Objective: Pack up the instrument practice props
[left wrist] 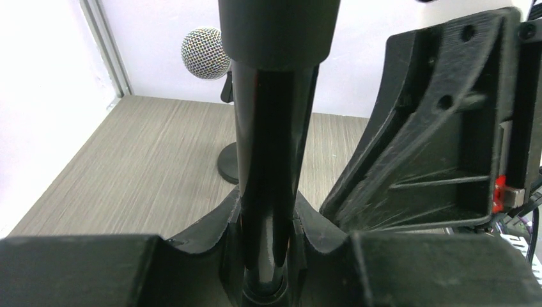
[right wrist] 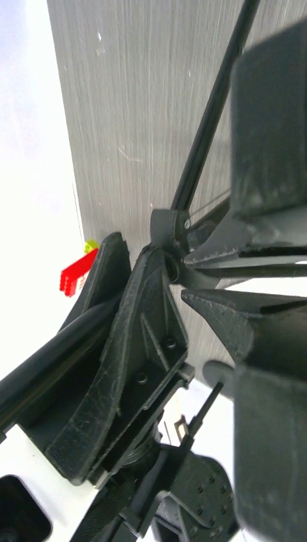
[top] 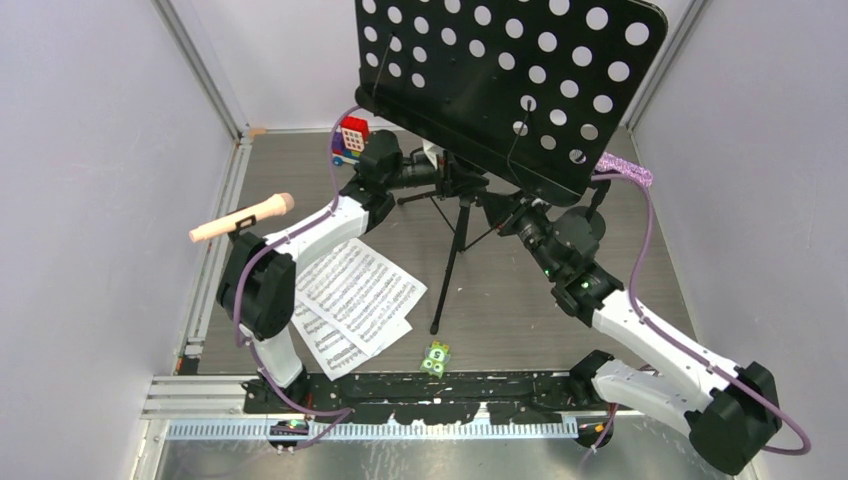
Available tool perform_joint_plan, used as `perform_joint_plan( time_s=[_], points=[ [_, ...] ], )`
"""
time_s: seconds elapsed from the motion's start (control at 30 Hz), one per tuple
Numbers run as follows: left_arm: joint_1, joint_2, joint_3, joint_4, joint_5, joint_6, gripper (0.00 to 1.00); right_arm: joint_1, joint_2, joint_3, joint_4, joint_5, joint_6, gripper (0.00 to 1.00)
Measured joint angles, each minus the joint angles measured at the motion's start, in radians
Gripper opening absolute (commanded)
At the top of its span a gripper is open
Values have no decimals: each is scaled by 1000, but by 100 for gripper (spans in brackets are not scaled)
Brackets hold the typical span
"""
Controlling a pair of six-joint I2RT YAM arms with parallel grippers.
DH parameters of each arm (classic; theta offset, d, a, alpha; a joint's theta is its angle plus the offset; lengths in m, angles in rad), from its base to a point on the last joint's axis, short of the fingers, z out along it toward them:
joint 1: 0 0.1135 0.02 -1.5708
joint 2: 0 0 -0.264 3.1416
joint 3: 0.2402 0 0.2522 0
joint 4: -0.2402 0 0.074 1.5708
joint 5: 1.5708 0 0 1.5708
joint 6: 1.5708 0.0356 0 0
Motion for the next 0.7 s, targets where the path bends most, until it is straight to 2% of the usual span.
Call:
perform_joint_plan(
  time_s=[0.03,0.1,0.27,0.4,0.47,0.6,0.7],
  points=[
    [0,0,0,-2,0,0,0,0,-18,-10,-3,7,-13,40],
    [0,0,0,-2,0,2,0,0,-81,-43,-11,38,-35,47],
    [-1,0,0,-5,0,6,0,-1,-259,-91,-70,129,-44,50],
    [-6,-2,0,-11,-4,13,0,-2,-332,-94,-119,161,-47,50],
    [-11,-5,0,-22,-11,20,0,-2,-350,-108,-129,159,-54,52],
    [-19,-15,-4,-40,-32,35,0,-2,-351,-180,-112,106,-106,63],
    [-23,-23,-13,-44,-50,40,0,-2,-327,-242,-77,60,-160,66]
  ],
)
